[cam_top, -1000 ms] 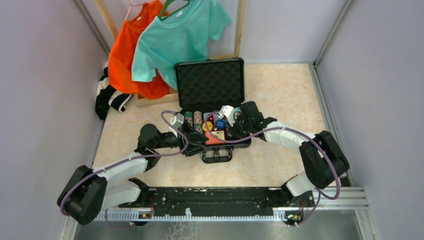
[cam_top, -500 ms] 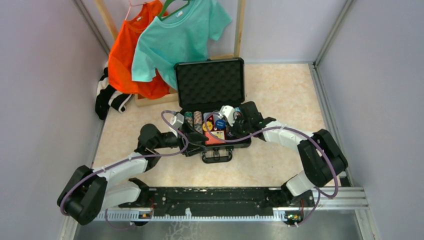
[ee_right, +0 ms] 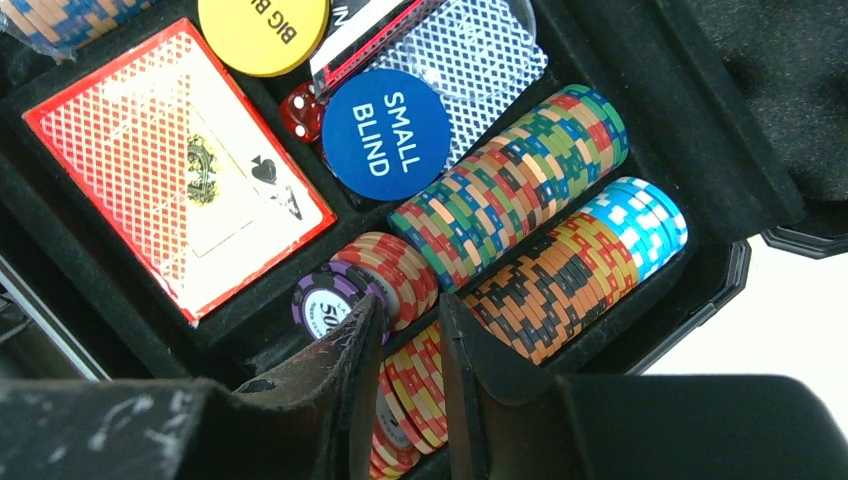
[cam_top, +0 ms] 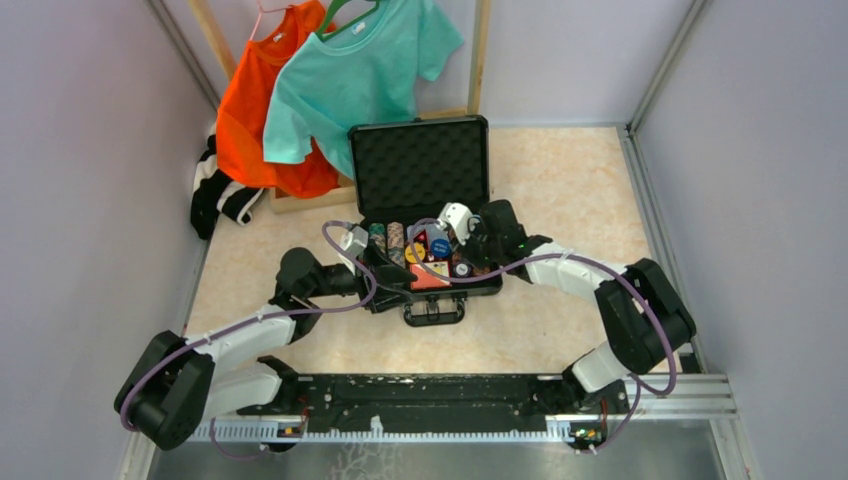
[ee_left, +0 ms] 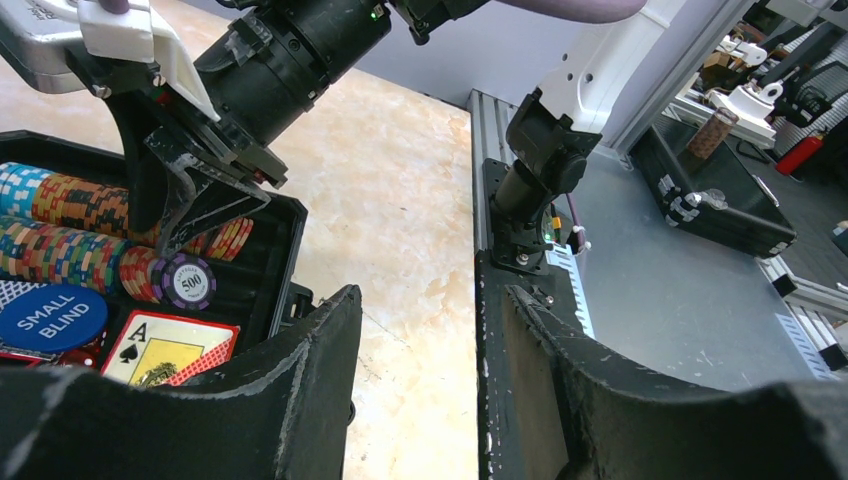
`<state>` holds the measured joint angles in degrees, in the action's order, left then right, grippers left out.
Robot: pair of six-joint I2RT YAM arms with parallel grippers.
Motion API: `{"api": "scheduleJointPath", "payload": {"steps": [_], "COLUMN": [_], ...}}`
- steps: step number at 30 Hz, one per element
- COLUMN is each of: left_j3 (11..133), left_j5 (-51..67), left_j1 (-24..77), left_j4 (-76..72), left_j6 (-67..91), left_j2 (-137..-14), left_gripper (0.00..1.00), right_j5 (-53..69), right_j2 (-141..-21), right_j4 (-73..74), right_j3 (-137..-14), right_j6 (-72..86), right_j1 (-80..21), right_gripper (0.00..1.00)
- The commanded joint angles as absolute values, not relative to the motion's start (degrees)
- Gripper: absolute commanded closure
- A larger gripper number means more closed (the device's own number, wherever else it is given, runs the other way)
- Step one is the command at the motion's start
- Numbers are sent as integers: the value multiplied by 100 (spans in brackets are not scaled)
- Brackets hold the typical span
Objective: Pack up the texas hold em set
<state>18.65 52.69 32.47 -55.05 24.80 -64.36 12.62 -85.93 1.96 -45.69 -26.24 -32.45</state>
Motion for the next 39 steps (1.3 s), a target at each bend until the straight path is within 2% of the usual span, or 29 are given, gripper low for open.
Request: {"api": "scheduleJointPath", "payload": {"steps": [1, 7, 9, 10, 12, 13, 15, 16, 17, 18, 20, 21, 24, 27, 33, 39], "left_j3": [1775, 1801, 1873, 1956, 2181, 2266, 2333, 2352, 2368, 2417, 2522, 2553, 2584, 2626, 2681, 2673], "left_j5": [5352, 5226, 4708, 4269, 3408, 3091, 2430, 2132, 1951, 1810, 1556, 1423, 898, 379, -2, -136], "left_j1": [3241, 3243, 3235, 3237, 3239, 3235, 3235, 3235, 3234, 3237, 3234, 3234, 3234, 3234, 3234, 3229], "left_j4": [-5653, -5620, -5234, -4841, -3949, -3618, -3114, -2934, -2728, -2511, -2152, -2040, -1644, -1164, -623, -538], "left_j6": [2498, 2564, 2652, 2703, 2693, 2627, 2729, 2805, 2850, 2849, 2899, 2911, 2978, 3102, 3123, 3058], "left_j2": [-6414, -6445, -6409, -6377, -6286, -6183, -5929, -5773, -5626, -5499, -5307, -5238, -5021, -4805, -4415, -4311], "left_gripper": [40, 40, 39, 39, 35, 33, 19, 15, 10, 7, 2, 1, 1, 1, 1, 1], "right_j5": [1146, 907, 711, 672, 235, 62, -144, -206, -218, -285, -548, -775, -1355, -1423, -1586, -1234], "right_j2": [-8303, -7735, -7551, -7482, -7425, -7434, -7568, -7689, -7816, -7903, -7921, -7935, -8276, -8812, -9793, -10144], "right_j4": [-355, -667, -810, -803, -849, -766, -388, 17, 389, 501, 107, -209, -576, -585, -405, -541], "right_j3": [-4457, -4304, -4253, -4260, -4322, -4420, -4756, -5080, -5421, -5620, -5714, -5704, -6093, -6769, -7936, -8120], "right_j6": [-2461, -2050, -1786, -1703, -1168, -856, -437, -168, -223, -268, -146, -112, -60, 43, 200, 389], "right_j1": [-3182, -3184, -3182, -3182, -3182, -3182, -3182, -3182, -3182, -3182, -3182, -3175, -3041, -2769, -2415, -2182], "right_gripper": [72, 71, 70, 67, 51, 48, 44, 51, 63, 68, 70, 70, 58, 51, 51, 54]}}
